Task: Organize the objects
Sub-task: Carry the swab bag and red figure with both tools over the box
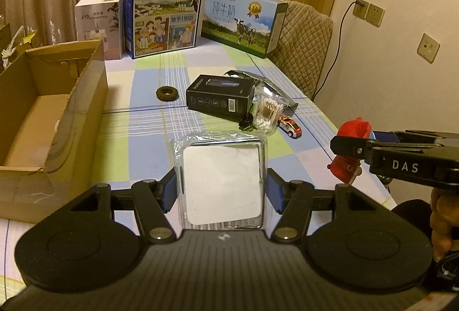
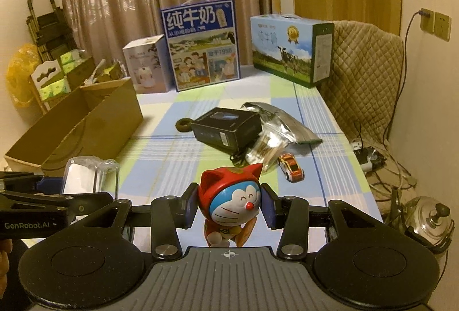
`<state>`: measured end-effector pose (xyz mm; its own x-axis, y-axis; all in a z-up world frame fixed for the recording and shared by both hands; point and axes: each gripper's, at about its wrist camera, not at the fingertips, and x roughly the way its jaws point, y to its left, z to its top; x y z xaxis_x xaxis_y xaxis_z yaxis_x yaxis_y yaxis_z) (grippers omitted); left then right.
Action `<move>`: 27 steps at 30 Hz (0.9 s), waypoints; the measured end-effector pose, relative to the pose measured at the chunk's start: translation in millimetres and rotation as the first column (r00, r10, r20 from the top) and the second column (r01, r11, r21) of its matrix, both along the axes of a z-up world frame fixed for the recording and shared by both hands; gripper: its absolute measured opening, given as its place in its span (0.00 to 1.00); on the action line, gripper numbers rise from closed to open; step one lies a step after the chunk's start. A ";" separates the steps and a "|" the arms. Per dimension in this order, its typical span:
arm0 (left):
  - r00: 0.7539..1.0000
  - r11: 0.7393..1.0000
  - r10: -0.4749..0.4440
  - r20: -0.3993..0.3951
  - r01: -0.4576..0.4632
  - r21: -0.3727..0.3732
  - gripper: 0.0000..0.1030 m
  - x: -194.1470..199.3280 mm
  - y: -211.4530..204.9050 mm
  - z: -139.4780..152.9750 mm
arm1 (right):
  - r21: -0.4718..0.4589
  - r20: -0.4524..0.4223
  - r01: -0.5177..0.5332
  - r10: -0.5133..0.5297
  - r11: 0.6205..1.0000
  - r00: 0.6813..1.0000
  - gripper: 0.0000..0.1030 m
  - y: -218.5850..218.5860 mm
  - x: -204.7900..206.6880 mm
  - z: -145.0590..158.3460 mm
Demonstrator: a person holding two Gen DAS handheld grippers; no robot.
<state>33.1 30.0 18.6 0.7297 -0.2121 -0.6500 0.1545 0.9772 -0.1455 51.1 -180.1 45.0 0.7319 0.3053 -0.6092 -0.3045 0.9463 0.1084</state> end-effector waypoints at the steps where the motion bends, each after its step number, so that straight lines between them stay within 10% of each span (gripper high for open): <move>1: 1.000 1.000 0.001 0.003 -0.001 0.000 0.55 -2.4 0.8 1.7 | 0.000 0.005 -0.002 0.002 1.000 1.000 0.41 1.3 -1.8 1.9; 27: 0.999 0.999 0.033 0.014 -0.033 -0.002 0.55 -23.5 15.7 14.9 | -0.004 0.033 -0.050 0.050 0.999 0.998 0.41 20.3 -16.2 13.4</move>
